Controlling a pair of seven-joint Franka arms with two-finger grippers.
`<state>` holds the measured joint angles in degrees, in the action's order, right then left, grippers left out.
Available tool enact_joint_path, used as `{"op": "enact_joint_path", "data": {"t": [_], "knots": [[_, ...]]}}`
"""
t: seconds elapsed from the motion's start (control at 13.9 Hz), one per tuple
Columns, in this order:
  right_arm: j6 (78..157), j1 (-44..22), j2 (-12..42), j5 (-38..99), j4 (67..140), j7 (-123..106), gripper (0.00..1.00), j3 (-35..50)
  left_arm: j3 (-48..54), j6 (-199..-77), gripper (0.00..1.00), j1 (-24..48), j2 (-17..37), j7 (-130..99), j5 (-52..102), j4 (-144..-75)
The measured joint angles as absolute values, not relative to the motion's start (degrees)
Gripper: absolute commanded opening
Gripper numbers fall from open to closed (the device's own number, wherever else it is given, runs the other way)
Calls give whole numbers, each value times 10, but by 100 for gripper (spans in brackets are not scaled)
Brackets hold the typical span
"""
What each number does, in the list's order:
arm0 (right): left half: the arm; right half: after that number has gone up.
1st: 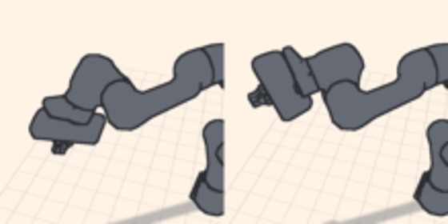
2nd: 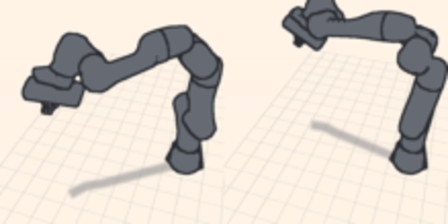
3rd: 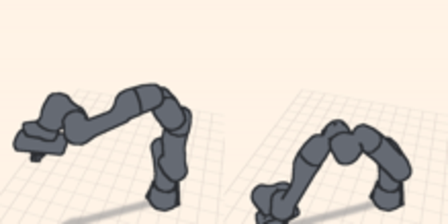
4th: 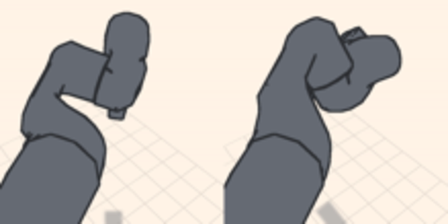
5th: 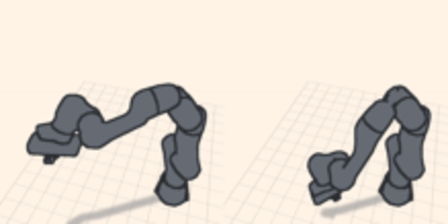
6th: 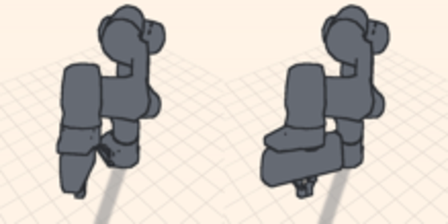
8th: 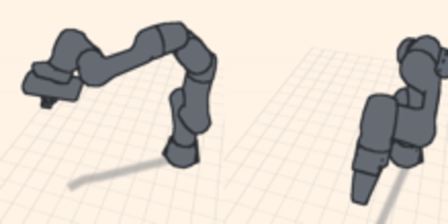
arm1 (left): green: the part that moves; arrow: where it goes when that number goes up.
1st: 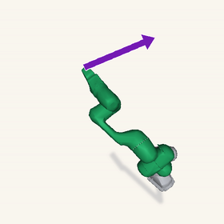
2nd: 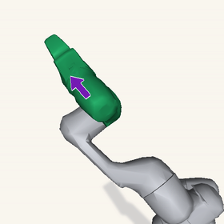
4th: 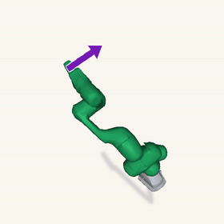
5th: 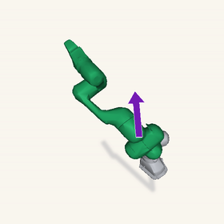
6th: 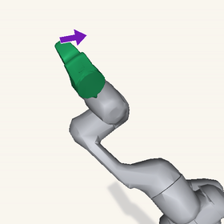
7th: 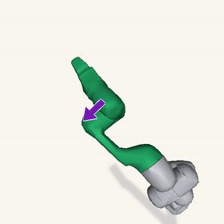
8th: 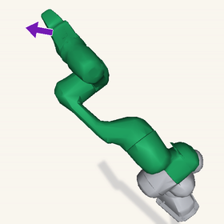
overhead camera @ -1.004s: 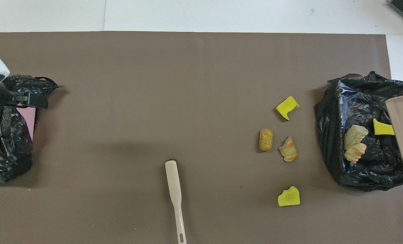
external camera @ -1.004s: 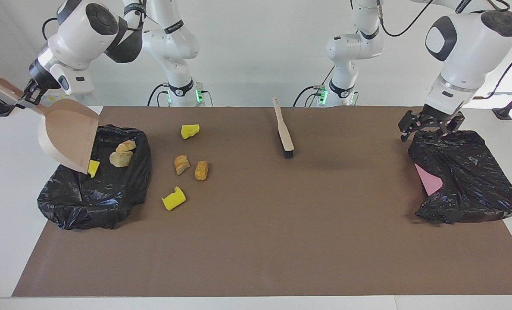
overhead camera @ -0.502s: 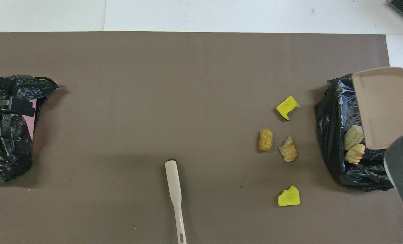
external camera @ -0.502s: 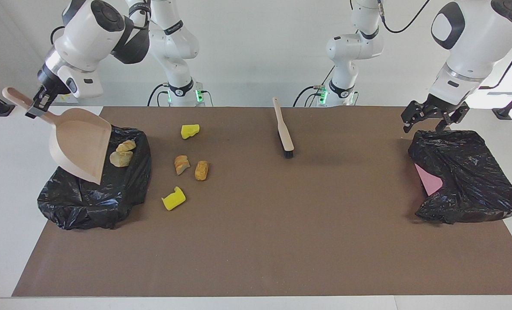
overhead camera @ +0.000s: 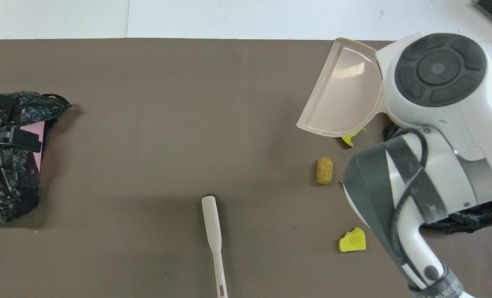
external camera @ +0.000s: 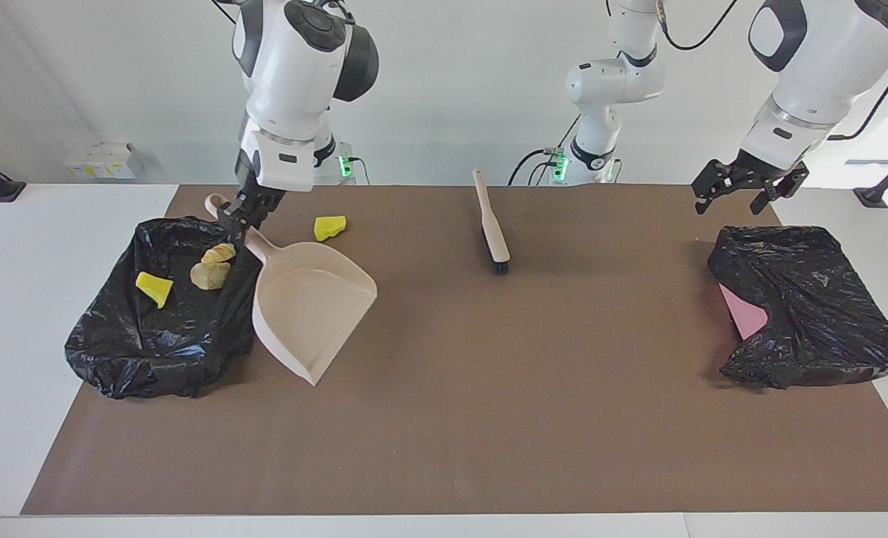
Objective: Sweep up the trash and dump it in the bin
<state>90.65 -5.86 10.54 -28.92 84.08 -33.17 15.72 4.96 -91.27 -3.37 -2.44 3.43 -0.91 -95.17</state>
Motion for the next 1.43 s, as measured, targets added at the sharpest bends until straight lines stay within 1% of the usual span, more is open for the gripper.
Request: {"op": "enact_joint_path", "data": {"t": [0.36,0.72,1.08,1.29,1.43], "knots": [[900,-140,196,-211,781,-56,0,157,51,-913,100,-34,-36,34,-8,-968],[911,-187,270,-180,718,128,0,157,51,-913,100,-34,-36,33,-1,-965],[993,-225,337,-158,689,257,0,157,51,-913,100,-34,-34,32,0,-958],[1032,-254,378,-155,680,339,0,157,51,-913,100,-34,-27,32,0,-952],[1052,-267,396,-138,676,379,0,157,51,-914,100,-34,-23,32,0,-951]]}}
